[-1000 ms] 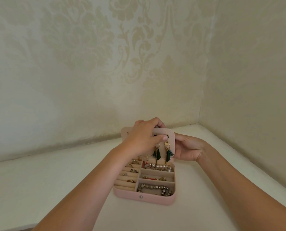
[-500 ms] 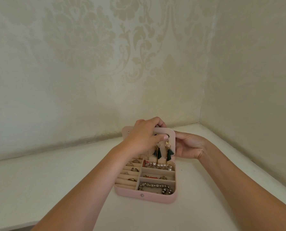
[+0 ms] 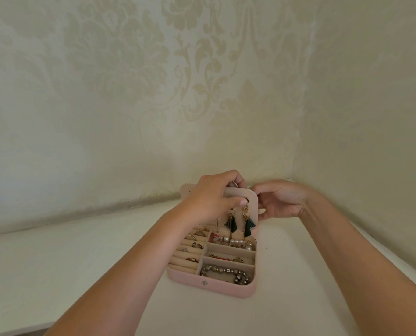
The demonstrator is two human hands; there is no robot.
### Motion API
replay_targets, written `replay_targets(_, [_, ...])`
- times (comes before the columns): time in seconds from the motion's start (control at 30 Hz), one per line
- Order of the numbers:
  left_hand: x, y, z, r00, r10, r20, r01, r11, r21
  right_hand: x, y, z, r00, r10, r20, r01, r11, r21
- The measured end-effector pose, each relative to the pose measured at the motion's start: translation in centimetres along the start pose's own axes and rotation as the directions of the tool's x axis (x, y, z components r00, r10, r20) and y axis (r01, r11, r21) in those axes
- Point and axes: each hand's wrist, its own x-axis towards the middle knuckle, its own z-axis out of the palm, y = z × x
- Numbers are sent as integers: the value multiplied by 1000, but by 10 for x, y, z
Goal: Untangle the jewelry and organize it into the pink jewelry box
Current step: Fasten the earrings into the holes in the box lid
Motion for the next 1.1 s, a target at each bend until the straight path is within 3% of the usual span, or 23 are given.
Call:
replay_targets(0.1, [-1,2,-1,1000,-19,8,19,1000,-16,1,-4,2,1000,24,12,-23,998,-51])
replay_targets(0.23, [1,3,-5,999,-32,19,33,999,-34,5,0,-1,996,31,88,-30,999,-15])
replay_targets(0.53, [1,10,-8,998,-46,54,47,999,-26,8,9,-3,995,18,100,-25,998,62])
replay_targets(0.63, [-2,10,-9,995,-62,74,64,997,-31,3,6,3,992,-26,120,25,1000,8])
replay_targets(0.83, [-1,7,-6,999,-44,20,42,997,70,-11,-5,0,996,-85,-36,82,992,-96])
replay_targets(0.93, [1,5,-6,999,-40,3,40,995,95,-25,-7,1,978,-182,-97,167,975,-150])
replay_targets(1.1, [3,-2,-4,1000,-9,-30,12,994,111,-44,2,10,957,-244,-159,147,876,-458])
